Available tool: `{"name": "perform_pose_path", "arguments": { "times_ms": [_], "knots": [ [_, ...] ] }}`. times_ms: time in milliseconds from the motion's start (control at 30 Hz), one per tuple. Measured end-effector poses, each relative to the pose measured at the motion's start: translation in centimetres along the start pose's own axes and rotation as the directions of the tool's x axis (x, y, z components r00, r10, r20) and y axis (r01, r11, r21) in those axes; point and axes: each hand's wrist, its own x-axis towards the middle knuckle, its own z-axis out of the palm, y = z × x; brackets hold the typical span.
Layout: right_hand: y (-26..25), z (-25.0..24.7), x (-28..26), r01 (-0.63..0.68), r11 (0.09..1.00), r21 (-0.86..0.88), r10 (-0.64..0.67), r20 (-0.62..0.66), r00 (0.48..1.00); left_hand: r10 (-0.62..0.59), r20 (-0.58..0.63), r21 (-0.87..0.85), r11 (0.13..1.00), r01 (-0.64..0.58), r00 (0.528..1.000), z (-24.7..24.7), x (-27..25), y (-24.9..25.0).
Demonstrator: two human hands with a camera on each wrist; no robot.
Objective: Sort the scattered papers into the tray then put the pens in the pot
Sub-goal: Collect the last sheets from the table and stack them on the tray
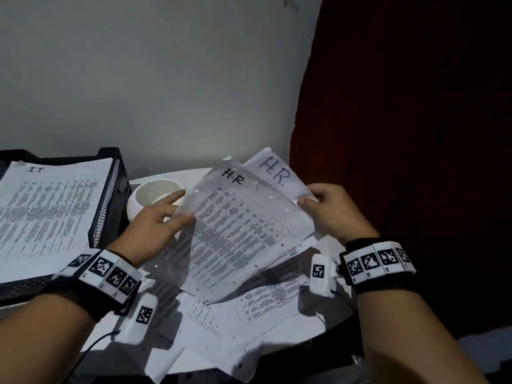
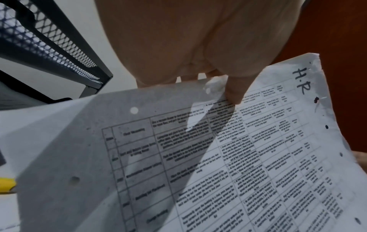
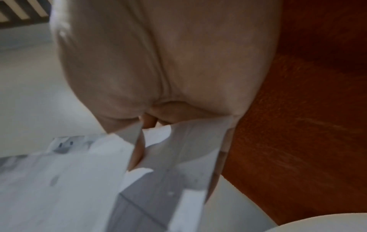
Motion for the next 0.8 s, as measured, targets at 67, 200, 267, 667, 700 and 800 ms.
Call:
{"name": "perform_pose_path", "arguments": {
  "times_ms": [67, 200, 267, 667, 700, 800],
  "knots": [
    [0.4, 0.9, 0.5, 0.010, 0.999, 0.049, -0.013, 0.052, 0.999, -0.031, 0.006, -0.045, 0.999, 0.031, 1.000, 0.7, -0.1, -0.1],
    [2.0, 2.1, 1.0, -0.059, 0.980, 0.190, 0.045, 0.077, 0.996, -0.079, 0.043, 0.059, 0.995, 0.077, 0.996, 1.2, -0.1, -0.2],
    [4.0, 2.1, 1.5, -0.156, 0.959, 0.235, 0.162, -0.008, 0.987, -0.081, -0.020, 0.117, 0.990, 0.083, 0.997, 1.1, 0.3, -0.6],
    [19.0, 5.2, -2.5, -0.727, 0.597, -0.339, 0.666, -0.295, 0.685, -0.112, -0.283, 0.102, 0.984, 0.146, 0.953, -2.0, 1.2, -1.5],
    [19.1, 5.2, -2.4, -0.713, 0.578, -0.397, 0.669, -0.270, 0.693, -0.130, -0.290, 0.068, 0.985, 0.156, 0.948, -2.1, 1.3, -1.5],
    [19.9, 5.0, -2.0, -0.694, 0.583, -0.422, 0.628, -0.308, 0.715, -0.150, -0.270, 0.045, 0.985, 0.168, 0.951, -2.2, 1.3, -1.6]
  ]
}}
